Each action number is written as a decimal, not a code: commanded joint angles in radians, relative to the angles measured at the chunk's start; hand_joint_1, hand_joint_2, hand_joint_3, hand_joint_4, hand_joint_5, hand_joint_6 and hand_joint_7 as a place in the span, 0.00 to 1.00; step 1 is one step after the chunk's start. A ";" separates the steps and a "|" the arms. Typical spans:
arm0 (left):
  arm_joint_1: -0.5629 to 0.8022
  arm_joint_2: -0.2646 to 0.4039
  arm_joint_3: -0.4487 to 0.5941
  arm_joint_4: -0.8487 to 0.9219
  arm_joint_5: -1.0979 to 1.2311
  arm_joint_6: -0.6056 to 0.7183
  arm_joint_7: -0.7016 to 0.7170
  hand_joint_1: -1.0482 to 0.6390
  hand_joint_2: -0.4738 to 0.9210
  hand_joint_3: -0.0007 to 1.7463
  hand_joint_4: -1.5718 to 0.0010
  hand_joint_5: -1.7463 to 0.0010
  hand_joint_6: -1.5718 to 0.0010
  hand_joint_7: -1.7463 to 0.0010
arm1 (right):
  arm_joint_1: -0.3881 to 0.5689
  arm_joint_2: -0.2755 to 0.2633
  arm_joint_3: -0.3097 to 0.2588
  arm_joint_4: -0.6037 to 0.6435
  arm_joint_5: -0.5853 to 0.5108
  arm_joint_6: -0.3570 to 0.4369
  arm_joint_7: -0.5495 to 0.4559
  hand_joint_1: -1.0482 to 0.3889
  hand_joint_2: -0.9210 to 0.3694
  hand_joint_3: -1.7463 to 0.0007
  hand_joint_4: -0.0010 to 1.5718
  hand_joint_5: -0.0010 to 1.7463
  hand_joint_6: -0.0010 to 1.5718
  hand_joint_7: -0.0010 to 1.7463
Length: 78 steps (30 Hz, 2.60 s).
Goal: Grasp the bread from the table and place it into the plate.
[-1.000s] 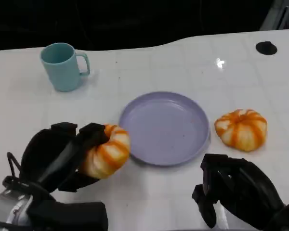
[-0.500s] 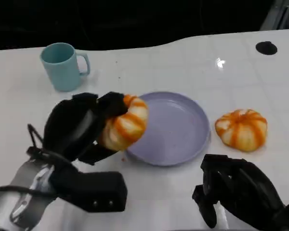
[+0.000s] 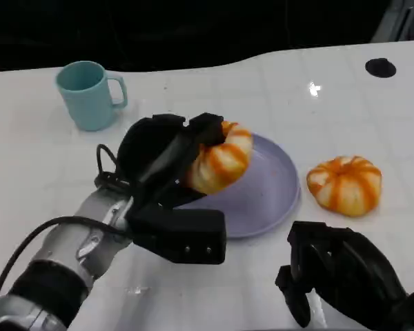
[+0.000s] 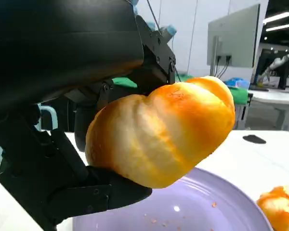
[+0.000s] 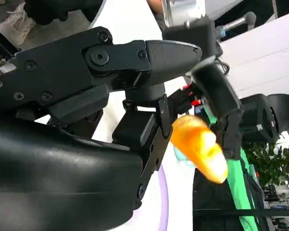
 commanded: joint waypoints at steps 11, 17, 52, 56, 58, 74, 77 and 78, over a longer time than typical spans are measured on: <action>-0.149 -0.048 -0.081 0.232 -0.011 0.033 -0.090 0.35 0.97 0.12 0.62 0.54 0.54 0.92 | 0.008 -0.011 -0.008 -0.010 -0.003 -0.013 0.002 0.09 0.00 0.79 0.76 0.95 0.65 0.86; -0.144 -0.022 -0.097 0.165 -0.025 0.071 -0.251 0.14 1.00 0.24 0.85 0.78 0.80 1.00 | 0.009 -0.008 -0.008 -0.014 0.006 -0.004 0.002 0.09 0.01 0.79 0.77 0.94 0.66 0.86; -0.093 0.016 -0.060 0.050 -0.068 0.056 -0.252 0.14 1.00 0.20 0.92 0.14 0.69 0.10 | 0.011 -0.007 -0.008 -0.022 0.012 0.000 0.004 0.09 0.00 0.80 0.78 0.93 0.66 0.85; -0.095 0.019 -0.061 0.049 -0.073 0.052 -0.272 0.15 1.00 0.19 0.91 0.40 0.70 0.19 | 0.010 -0.008 -0.007 -0.020 0.011 -0.005 0.008 0.09 0.00 0.79 0.77 0.93 0.66 0.85; -0.095 0.020 -0.061 0.050 -0.076 0.044 -0.273 0.15 1.00 0.19 0.90 0.43 0.72 0.24 | 0.010 -0.007 -0.007 -0.021 0.011 -0.005 0.007 0.09 0.00 0.79 0.78 0.93 0.66 0.85; 0.134 0.042 0.161 -0.156 -0.548 -0.149 -0.467 0.26 1.00 0.12 0.68 0.05 0.69 0.18 | 0.016 -0.007 -0.005 -0.031 0.005 -0.001 0.002 0.09 0.00 0.78 0.78 0.93 0.66 0.86; 0.216 0.028 0.210 -0.257 -0.715 -0.123 -0.587 0.29 1.00 0.14 0.58 0.01 0.65 0.12 | 0.019 -0.007 -0.004 -0.038 0.009 0.008 -0.001 0.09 0.01 0.79 0.78 0.94 0.66 0.86; 0.238 0.024 0.222 -0.282 -0.754 -0.119 -0.613 0.29 1.00 0.14 0.55 0.00 0.63 0.10 | 0.020 -0.007 -0.004 -0.041 0.008 0.010 -0.003 0.09 0.01 0.79 0.78 0.94 0.66 0.86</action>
